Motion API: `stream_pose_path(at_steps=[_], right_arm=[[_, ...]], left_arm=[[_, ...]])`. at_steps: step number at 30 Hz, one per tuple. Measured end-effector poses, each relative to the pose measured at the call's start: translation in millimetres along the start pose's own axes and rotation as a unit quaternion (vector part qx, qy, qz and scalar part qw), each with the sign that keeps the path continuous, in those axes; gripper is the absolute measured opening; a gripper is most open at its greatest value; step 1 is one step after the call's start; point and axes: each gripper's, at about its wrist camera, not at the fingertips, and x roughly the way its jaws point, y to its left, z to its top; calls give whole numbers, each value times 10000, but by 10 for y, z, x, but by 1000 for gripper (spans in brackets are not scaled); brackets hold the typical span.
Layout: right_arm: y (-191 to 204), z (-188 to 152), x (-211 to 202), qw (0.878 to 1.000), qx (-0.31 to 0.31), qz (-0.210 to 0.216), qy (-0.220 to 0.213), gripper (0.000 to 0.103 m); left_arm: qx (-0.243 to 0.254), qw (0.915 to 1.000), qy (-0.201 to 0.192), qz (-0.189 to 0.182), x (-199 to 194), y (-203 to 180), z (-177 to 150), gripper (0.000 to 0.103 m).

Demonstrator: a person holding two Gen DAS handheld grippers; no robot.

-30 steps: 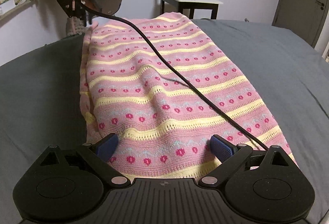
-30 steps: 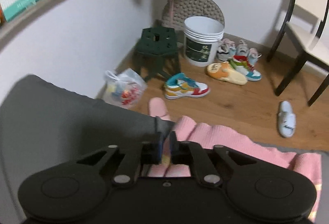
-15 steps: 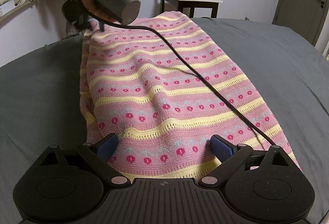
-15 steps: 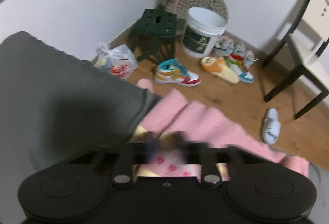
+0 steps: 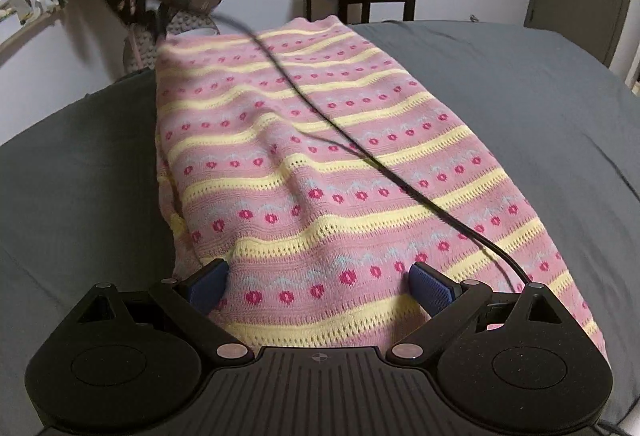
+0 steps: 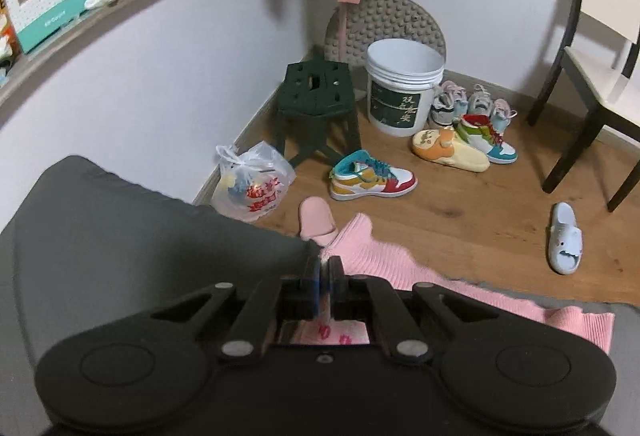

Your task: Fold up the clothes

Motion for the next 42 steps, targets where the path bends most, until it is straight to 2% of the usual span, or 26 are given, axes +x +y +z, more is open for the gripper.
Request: stream_pose_path(at_steps=[3, 6, 7, 8, 10, 12, 13, 14, 15, 17, 20, 22, 23, 24, 25, 28, 30, 32, 36, 40, 42], right_arm=[[73, -109, 181, 9999, -26, -131, 95, 5], [92, -178, 228, 9997, -31, -244, 60, 10], [103, -171, 204, 9997, -95, -205, 74, 19], [118, -164, 157, 9996, -198, -173, 67, 34], [164, -159, -22, 9985, -533, -106, -13, 47], [193, -221, -277, 9960, -873, 212, -6, 47], [194, -295, -431, 9938, -1013, 446, 44, 47], [192, -380, -564, 9915, -1123, 643, 125, 47], [194, -482, -708, 9886, -1240, 832, 178, 47], [213, -737, -1018, 9816, -1489, 1172, 217, 47], [242, -1124, -1366, 9718, -1714, 1565, 406, 47], [240, -1364, -1480, 9701, -1720, 1654, 436, 39], [253, -1487, -1514, 9693, -1742, 1675, 459, 36], [270, -1590, -1513, 9683, -1790, 1664, 512, 34], [272, -1691, -1502, 9695, -1778, 1601, 527, 34], [167, -1846, -1366, 9783, -1353, 1449, 596, 30], [15, -1880, -1229, 9846, -877, 1353, 680, 30], [-154, -1915, -1160, 9881, -460, 1293, 694, 29], [-249, -1917, -1263, 9920, -268, 1091, 575, 28], [-33, -1787, -1378, 9909, -727, 1110, 238, 28], [86, -1733, -1338, 9902, -897, 1053, 176, 28]], left_arm=[[-56, 9999, -6, -101, -5, 8, -1, 96], [-154, 9995, -35, -278, -17, 44, 7, 96], [-222, 9989, -65, -397, -43, 84, 7, 96], [-341, 9979, -109, -533, -84, 158, 0, 96], [-711, 9943, -245, -749, -192, 370, -31, 96], [-1397, 9857, -469, -815, -307, 681, -110, 96], [-1866, 9778, -560, -777, -344, 861, -166, 96], [-2456, 9646, -635, -720, -373, 1066, -241, 96], [-3121, 9453, -670, -665, -386, 1271, -336, 96], [-4332, 8951, -795, -694, -421, 1613, -566, 96], [-5585, 8130, -1309, -999, -528, 1913, -914, 96], [-6021, 7746, -1534, -1180, -567, 1989, -1057, 96], [-6143, 7632, -1582, -1230, -573, 2004, -1099, 96], [-6165, 7619, -1558, -1234, -564, 1994, -1109, 96], [-6146, 7647, -1500, -1222, -546, 1976, -1103, 96], [-5953, 7856, -1234, -1155, -461, 1889, -1018, 96], [-5886, 7907, -1168, -1210, -428, 1854, -969, 96], [-5838, 7921, -1184, -1335, -413, 1834, -927, 96], [-5895, 7868, -1217, -1364, -436, 1853, -958, 96], [-6087, 7726, -1222, -1328, -392, 1887, -1011, 96], [-6095, 7720, -1213, -1330, -362, 1879, -1005, 96]])
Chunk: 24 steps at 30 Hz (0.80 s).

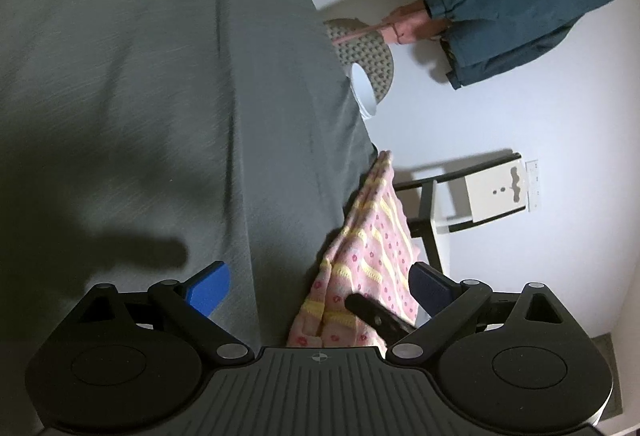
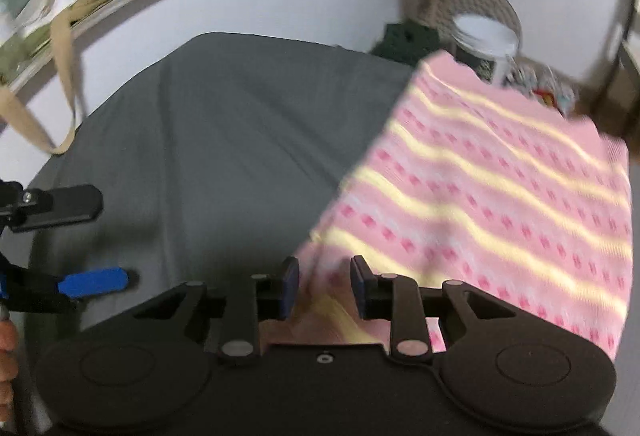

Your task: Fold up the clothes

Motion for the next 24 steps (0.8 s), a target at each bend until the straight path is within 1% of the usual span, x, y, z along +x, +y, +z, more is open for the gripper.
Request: stream_pose_path(at_steps=[6, 7, 8, 10, 12, 13, 15, 16, 18, 20, 21, 22, 23, 24], right_arm=[[143, 48, 315, 9987, -285, -398, 150, 27], [126, 30, 337, 9984, -286, -455, 145, 24], [90, 17, 351, 9985, -216, -491, 112, 17], [-27, 30, 329, 9989, 241, -404, -45, 7], [-158, 32, 274, 9954, 930, -57, -208, 5], [-225, 36, 252, 9917, 1250, 144, -278, 1], [-353, 36, 219, 9790, 1884, 637, -457, 1], [-377, 41, 229, 9745, 2068, 736, -473, 1], [-368, 63, 280, 9728, 2223, 552, -349, 1], [-313, 103, 291, 9782, 2050, 159, -277, 5], [-271, 120, 285, 9822, 1860, -21, -269, 6], [-216, 125, 267, 9871, 1564, -116, -316, 14], [-163, 131, 261, 9910, 1279, -207, -334, 16], [-111, 139, 277, 9939, 1017, -290, -299, 16]], left_arm=[[32, 10000, 44, 71, 58, -11, -5, 96], [28, 10000, 45, 60, 64, -13, -6, 96], [28, 10000, 42, 55, 71, -15, -9, 96], [34, 10000, 28, 57, 73, -19, -9, 96], [30, 10000, 11, 49, 65, -10, -5, 96], [27, 10000, 0, 37, 60, -2, -7, 96], [44, 10000, -17, 9, 58, -5, -12, 96], [66, 10000, -13, -1, 61, -11, -16, 96], [137, 9999, 27, -2, 73, -28, -27, 96], [197, 9998, 73, 48, 82, -32, -32, 96], [215, 9997, 78, 81, 81, -35, -31, 96], [210, 9997, 58, 105, 74, -35, -23, 96], [192, 9997, 30, 120, 69, -31, -12, 96], [169, 9998, 3, 122, 63, -28, -4, 96]])
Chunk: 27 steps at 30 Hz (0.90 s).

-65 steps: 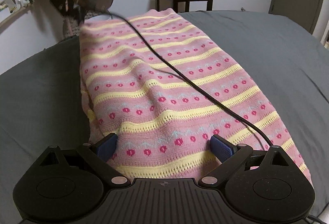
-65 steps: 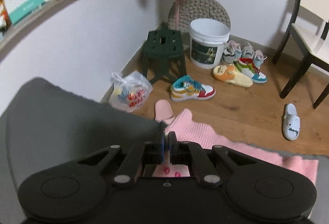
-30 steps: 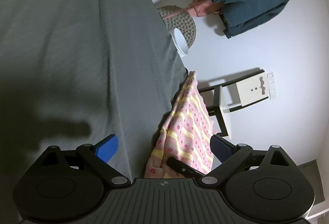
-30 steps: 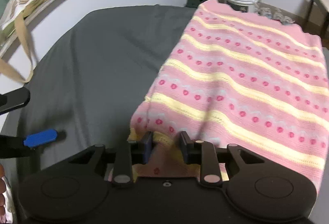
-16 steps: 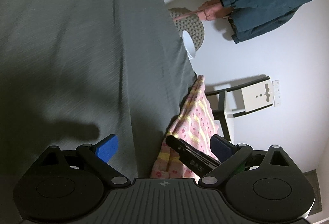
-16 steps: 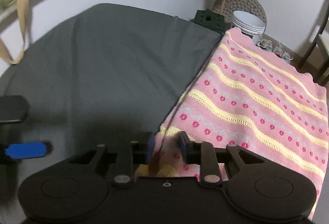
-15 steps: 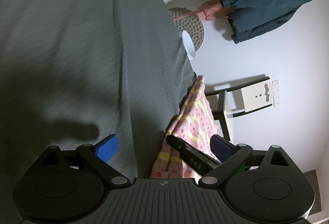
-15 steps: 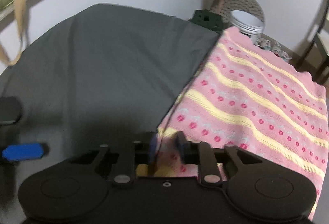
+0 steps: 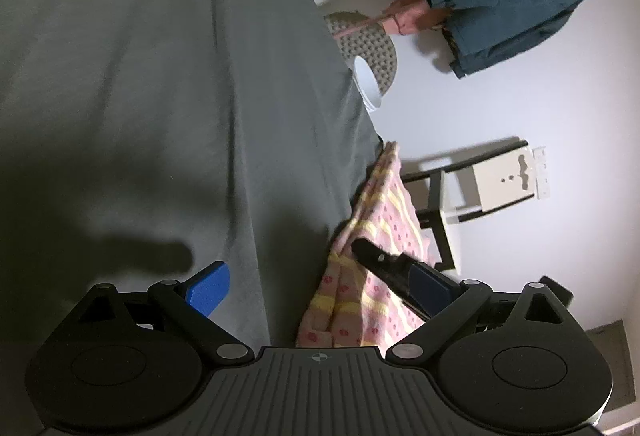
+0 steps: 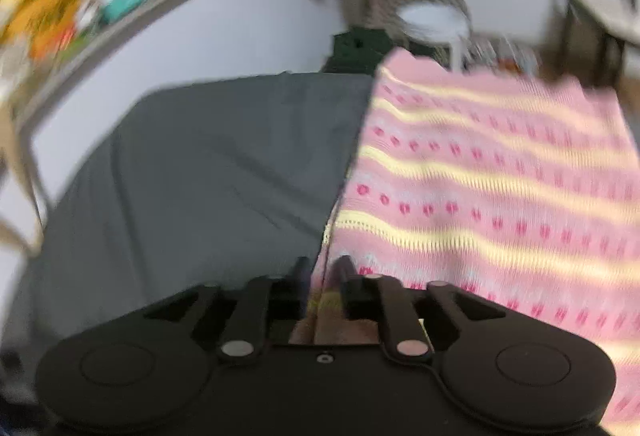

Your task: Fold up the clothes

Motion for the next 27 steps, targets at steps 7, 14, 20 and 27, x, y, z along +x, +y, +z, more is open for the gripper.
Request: stream_pose_path(at_steps=[7, 14, 20, 27], right_arm=[[-14, 39, 202, 9998, 83, -123, 116, 6], [-254, 108, 170, 9925, 1074, 585, 7, 6], [-220, 136, 297, 9904, 1226, 623, 157, 8], [-393, 205, -247, 9903, 986, 974, -143, 50]], left_arm=[[56, 10000, 52, 25, 11, 6, -11, 96], [63, 10000, 18, 12, 1, -6, -8, 96], [149, 9998, 81, 65, 40, -32, -15, 96], [225, 9995, 126, 191, 72, -54, -20, 96]])
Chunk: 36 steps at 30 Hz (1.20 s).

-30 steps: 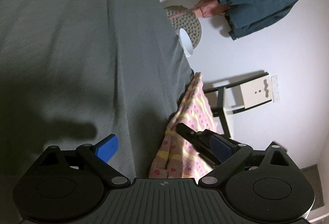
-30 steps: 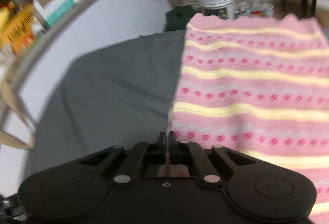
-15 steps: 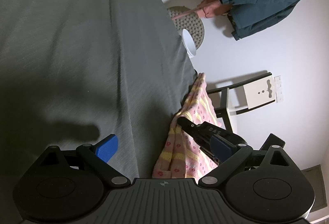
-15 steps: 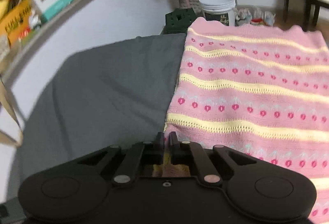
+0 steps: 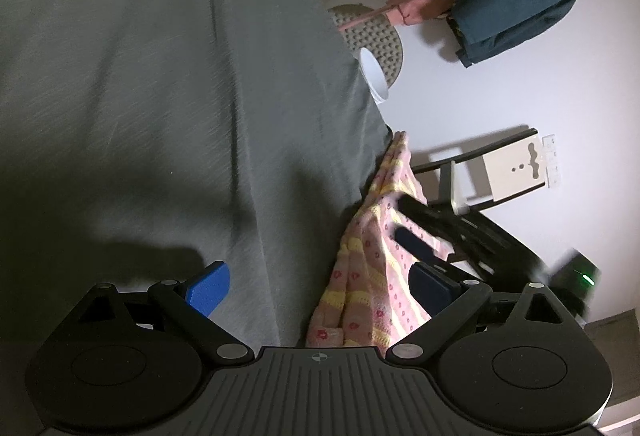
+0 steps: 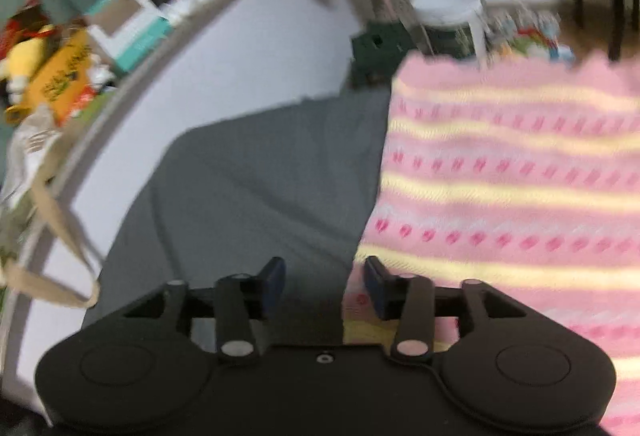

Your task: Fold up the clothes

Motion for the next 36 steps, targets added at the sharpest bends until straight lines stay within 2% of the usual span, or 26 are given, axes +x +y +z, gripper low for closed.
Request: stream_pose_path(at_steps=[2, 4, 7, 9, 10, 12, 13, 14, 16, 18, 19, 20, 21, 24, 25, 26, 29, 31, 32, 33, 34, 36], right_arm=[[-62, -19, -350, 9994, -332, -33, -127, 65], [-119, -73, -741, 9969, -698, -271, -236, 67], [-202, -219, -1319, 9873, -1236, -944, -334, 71], [-315, -352, -1673, 9738, -1584, -1583, -394, 78], [-357, -437, -1809, 9634, -1812, -1928, -421, 85], [-436, -617, -2062, 9384, -2272, -2565, -449, 88], [-451, -723, -2129, 9283, -2490, -2731, -406, 91], [-450, -821, -2156, 9241, -2608, -2766, -378, 93], [-425, -1049, -2167, 9247, -2769, -2590, -346, 93], [-328, -1307, -2108, 9322, -2905, -2145, -263, 93], [-236, -1449, -2047, 9320, -3065, -1927, -170, 93], [-120, -1593, -1973, 9264, -3312, -1788, -67, 93], [4, -1744, -1911, 9156, -3639, -1709, 0, 93], [391, -2173, -1758, 8702, -4677, -1550, 16, 95], [517, -2271, -1731, 8592, -4891, -1498, -42, 101], [630, -2349, -1706, 8517, -5043, -1425, -93, 103], [873, -2448, -1651, 8533, -5099, -1077, -185, 103], [953, -2425, -1594, 8612, -4992, -955, -26, 103], [980, -2411, -1556, 8638, -4949, -943, 121, 103], [1000, -2396, -1519, 8641, -4933, -957, 278, 103], [1003, -2379, -1482, 8633, -4923, -1034, 410, 103], [1002, -2372, -1470, 8585, -4971, -1164, 472, 103]], left_arm=[[73, 10000, 11, -7, 0, -34, -11, 96], [154, 9999, 69, -6, 15, -71, -33, 96], [347, 9992, 197, 40, 42, -138, -84, 96], [535, 9982, 245, 93, 46, -216, -139, 96], [651, 9975, 261, 105, 42, -255, -170, 96], [915, 9953, 301, 44, 34, -365, -247, 96], [1061, 9938, 339, -28, 32, -425, -284, 96], [1248, 9913, 403, -106, 41, -492, -333, 96], [1678, 9839, 579, -213, 86, -627, -451, 96], [2149, 9728, 846, -150, 192, -733, -601, 96], [2365, 9667, 982, -58, 258, -767, -670, 96], [2578, 9597, 1116, 34, 323, -801, -739, 96], [2775, 9527, 1221, 182, 384, -827, -802, 96], [3219, 9334, 1298, 907, 491, -838, -905, 96], [3381, 9266, 1276, 1036, 492, -841, -935, 96], [3531, 9206, 1278, 1067, 477, -852, -965, 96], [3963, 8990, 1355, 1281, 432, -883, -1056, 96], [4278, 8816, 1379, 1439, 391, -896, -1116, 96], [4372, 8762, 1385, 1486, 363, -890, -1128, 96], [4352, 8772, 1388, 1477, 327, -875, -1111, 96], [4242, 8833, 1391, 1428, 287, -861, -1073, 96], [3890, 9024, 1321, 1303, 216, -827, -947, 96]])
